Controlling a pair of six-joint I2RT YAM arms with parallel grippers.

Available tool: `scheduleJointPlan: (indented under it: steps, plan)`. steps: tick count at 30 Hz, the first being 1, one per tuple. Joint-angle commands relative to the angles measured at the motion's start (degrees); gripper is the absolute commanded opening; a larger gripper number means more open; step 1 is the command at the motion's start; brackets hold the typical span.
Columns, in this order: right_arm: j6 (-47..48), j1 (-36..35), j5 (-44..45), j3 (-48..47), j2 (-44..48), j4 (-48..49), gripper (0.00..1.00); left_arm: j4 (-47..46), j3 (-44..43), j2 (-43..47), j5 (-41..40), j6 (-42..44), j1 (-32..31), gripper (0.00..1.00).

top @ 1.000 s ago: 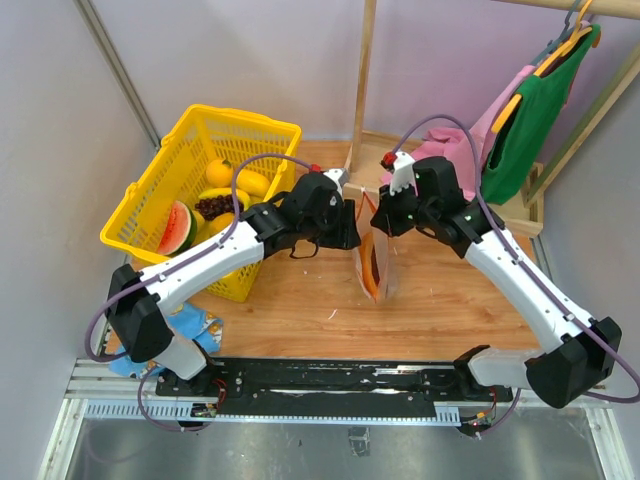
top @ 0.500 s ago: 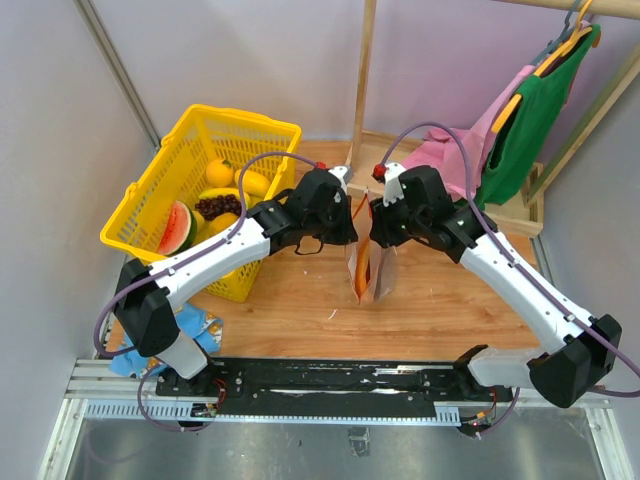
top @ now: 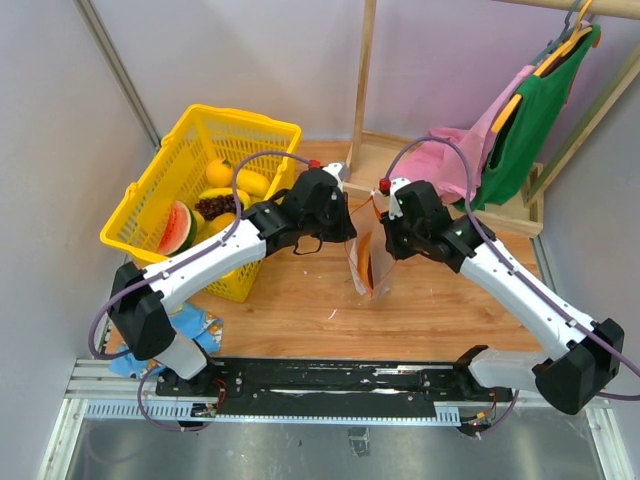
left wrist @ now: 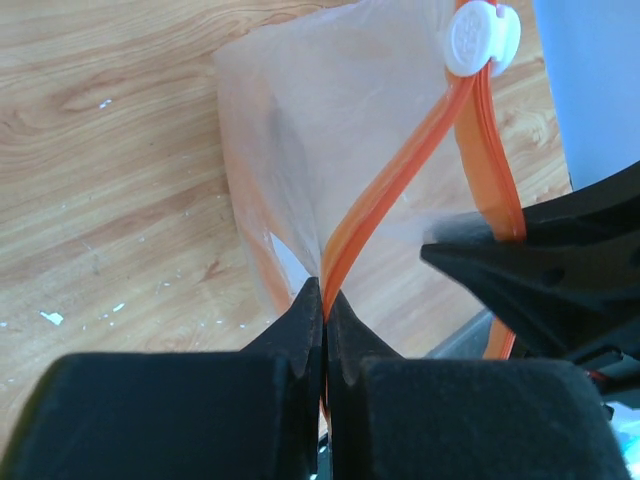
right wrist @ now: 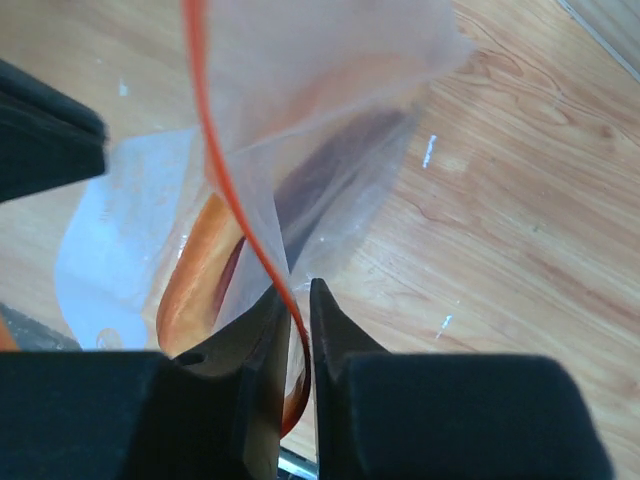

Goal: Place the food in the zip-top bag and seal the zipper
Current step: Adjust the fake food in the zipper food storage bag.

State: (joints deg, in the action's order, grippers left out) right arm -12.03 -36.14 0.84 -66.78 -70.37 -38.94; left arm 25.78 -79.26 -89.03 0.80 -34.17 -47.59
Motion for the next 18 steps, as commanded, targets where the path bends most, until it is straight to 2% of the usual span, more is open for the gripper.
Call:
scheduleJointPlan:
  steps: [1, 4, 9, 16, 18]
  plan:
    - [2.29, -0.76, 8.06, -1.31, 2.01, -3.59, 0.10, -0.08, 1.35, 3.85, -3.76, -0.28, 0.20, 0.00]
    - [4.90, -0.44, 11.64, -3.51, 2.00, -4.85, 0.02, 1.15, 2.86, 5.59, -5.86, -0.28, 0.22, 0.00]
    - [8.45, -0.13, 15.99, -8.24, 1.20, -6.95, 0.01, 3.15, 5.10, 8.14, -7.95, -0.35, 0.22, 0.00]
    - [10.10, -0.13, 11.27, -7.70, 1.62, -1.37, 0.01, -0.98, 7.45, 9.32, -2.27, -1.41, 0.22, 0.00]
    - [10.10, -0.14, 10.26, -7.36, 1.27, -0.62, 0.01, -1.37, 7.13, 9.40, -1.95, -1.46, 0.22, 0.07]
